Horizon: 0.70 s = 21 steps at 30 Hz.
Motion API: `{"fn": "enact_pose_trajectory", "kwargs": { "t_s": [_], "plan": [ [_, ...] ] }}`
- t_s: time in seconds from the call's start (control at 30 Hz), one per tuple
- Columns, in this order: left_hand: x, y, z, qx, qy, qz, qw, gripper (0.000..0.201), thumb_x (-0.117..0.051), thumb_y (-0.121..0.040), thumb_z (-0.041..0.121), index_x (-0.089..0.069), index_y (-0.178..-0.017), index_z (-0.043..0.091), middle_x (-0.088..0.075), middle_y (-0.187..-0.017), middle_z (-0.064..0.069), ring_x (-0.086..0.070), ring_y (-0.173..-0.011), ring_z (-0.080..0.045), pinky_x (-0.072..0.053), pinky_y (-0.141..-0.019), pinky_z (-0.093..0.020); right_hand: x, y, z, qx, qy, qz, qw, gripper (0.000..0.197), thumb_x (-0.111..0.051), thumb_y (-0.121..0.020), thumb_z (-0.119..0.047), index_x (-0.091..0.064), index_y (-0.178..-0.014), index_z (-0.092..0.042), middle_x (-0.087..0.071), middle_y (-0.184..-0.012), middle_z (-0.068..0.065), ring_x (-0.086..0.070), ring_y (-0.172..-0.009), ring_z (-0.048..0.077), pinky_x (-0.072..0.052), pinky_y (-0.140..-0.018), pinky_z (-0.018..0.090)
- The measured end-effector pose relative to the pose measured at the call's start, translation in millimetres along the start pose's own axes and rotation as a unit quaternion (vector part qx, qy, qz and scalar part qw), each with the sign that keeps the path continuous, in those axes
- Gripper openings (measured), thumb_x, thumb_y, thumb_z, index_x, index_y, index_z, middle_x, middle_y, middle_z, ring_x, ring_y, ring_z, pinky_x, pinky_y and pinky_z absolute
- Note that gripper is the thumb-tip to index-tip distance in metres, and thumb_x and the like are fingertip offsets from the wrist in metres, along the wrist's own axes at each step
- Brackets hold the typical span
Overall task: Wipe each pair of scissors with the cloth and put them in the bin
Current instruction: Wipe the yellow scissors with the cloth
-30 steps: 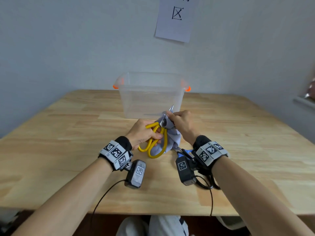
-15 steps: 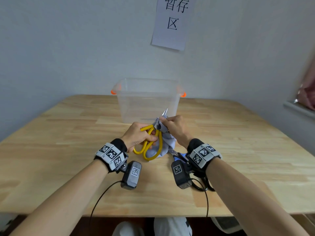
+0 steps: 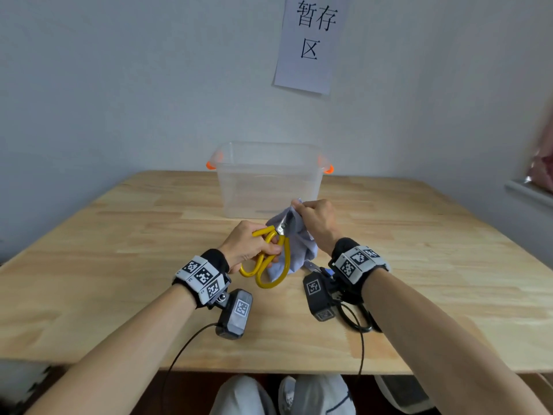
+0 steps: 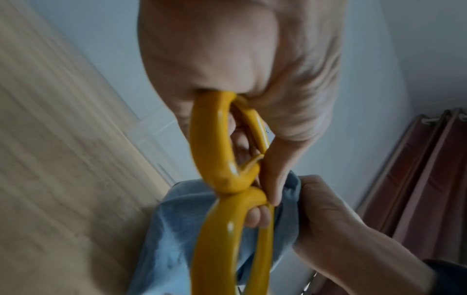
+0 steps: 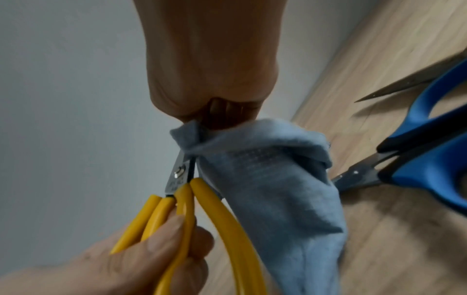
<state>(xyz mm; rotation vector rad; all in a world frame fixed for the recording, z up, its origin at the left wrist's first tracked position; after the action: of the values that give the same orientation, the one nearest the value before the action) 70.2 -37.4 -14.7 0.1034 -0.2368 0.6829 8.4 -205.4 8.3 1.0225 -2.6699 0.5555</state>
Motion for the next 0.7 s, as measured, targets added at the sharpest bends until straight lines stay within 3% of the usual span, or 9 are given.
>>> {"fn": "enact_pose_trajectory", "kwargs": {
  "t_s": [0.1,0.17,0.27,0.47,0.63,0.7],
  "plan": [
    [3.1,-1.2,6.5,-0.011,-0.002,0.009,1.0,0.012,-0.076,-0.08,-0.007,-0.066,-0.079,-0.001,-0.067,-0.074,-0.015,-0.069,-0.065,-0.023,-0.057,-0.056,-0.03,2.4,-0.4,-6.9,0.003,0.01,0.015,1.0,0.058,-0.062,-0.097,-0.031,-0.046,-0.045,-0.013,-0.037,-0.038,-0.005,-0.035,-0.039,0.008,-0.029,-0.042,0.018],
    [4.3,-3.3,9.2,-0.011,-0.01,0.009,1.0,0.012,-0.076,-0.08,-0.007,-0.065,-0.079,-0.001,-0.067,-0.072,-0.015,-0.068,-0.064,-0.023,-0.057,-0.055,-0.03,-0.2,1.7,-7.7,0.009,0.014,0.006,1.0,0.059,-0.061,-0.097,-0.031,-0.043,-0.046,-0.01,-0.035,-0.04,-0.002,-0.034,-0.039,0.009,-0.028,-0.04,0.017],
    [5.3,-4.8,8.0,-0.006,-0.006,0.003,1.0,0.011,-0.075,-0.081,-0.008,-0.065,-0.081,-0.003,-0.066,-0.065,-0.011,-0.067,-0.056,-0.017,-0.054,-0.05,-0.026,-6.2,5.7,-4.7,0.013,0.027,-0.013,0.999,0.057,-0.061,-0.097,-0.032,-0.047,-0.048,-0.006,-0.038,-0.044,0.003,-0.036,-0.04,0.01,-0.03,-0.041,0.018],
    [10.8,-11.7,4.5,-0.028,-0.033,0.0,0.999,0.017,-0.077,-0.079,-0.006,-0.063,-0.074,0.003,-0.064,-0.069,-0.011,-0.064,-0.063,-0.02,-0.054,-0.057,-0.027,-3.1,-9.4,-5.3,0.004,0.008,0.026,1.0,0.052,-0.062,-0.096,-0.032,-0.058,-0.056,0.0,-0.048,-0.05,0.007,-0.043,-0.049,0.016,-0.035,-0.049,0.025],
    [16.4,-14.3,-3.0,-0.011,-0.019,-0.006,1.0,0.012,-0.076,-0.079,-0.008,-0.065,-0.084,-0.01,-0.066,-0.069,-0.015,-0.069,-0.062,-0.026,-0.057,-0.056,-0.031,-17.1,-7.8,3.1,0.022,0.044,-0.019,0.999,0.057,-0.059,-0.098,-0.035,-0.047,-0.048,-0.009,-0.041,-0.046,0.002,-0.037,-0.045,0.014,-0.03,-0.045,0.022],
    [15.2,-14.5,-3.7,-0.004,-0.013,-0.016,1.0,0.011,-0.075,-0.081,-0.007,-0.065,-0.085,-0.009,-0.067,-0.07,-0.016,-0.07,-0.064,-0.027,-0.058,-0.056,-0.031,-14.9,-11.5,1.8,0.028,0.033,-0.006,0.999,0.056,-0.06,-0.098,-0.031,-0.045,-0.049,-0.009,-0.039,-0.048,0.005,-0.033,-0.044,0.011,-0.027,-0.043,0.02]
  ]
}}
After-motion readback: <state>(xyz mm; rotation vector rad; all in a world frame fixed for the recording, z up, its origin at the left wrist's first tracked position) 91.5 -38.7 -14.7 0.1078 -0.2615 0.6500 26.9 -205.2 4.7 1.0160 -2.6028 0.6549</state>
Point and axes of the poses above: each hand's wrist, its own y-axis away from the middle knuckle, its own x-axis out of the back of the hand, z = x × y, the point moved 8 cm from there along -y, towards the middle knuckle
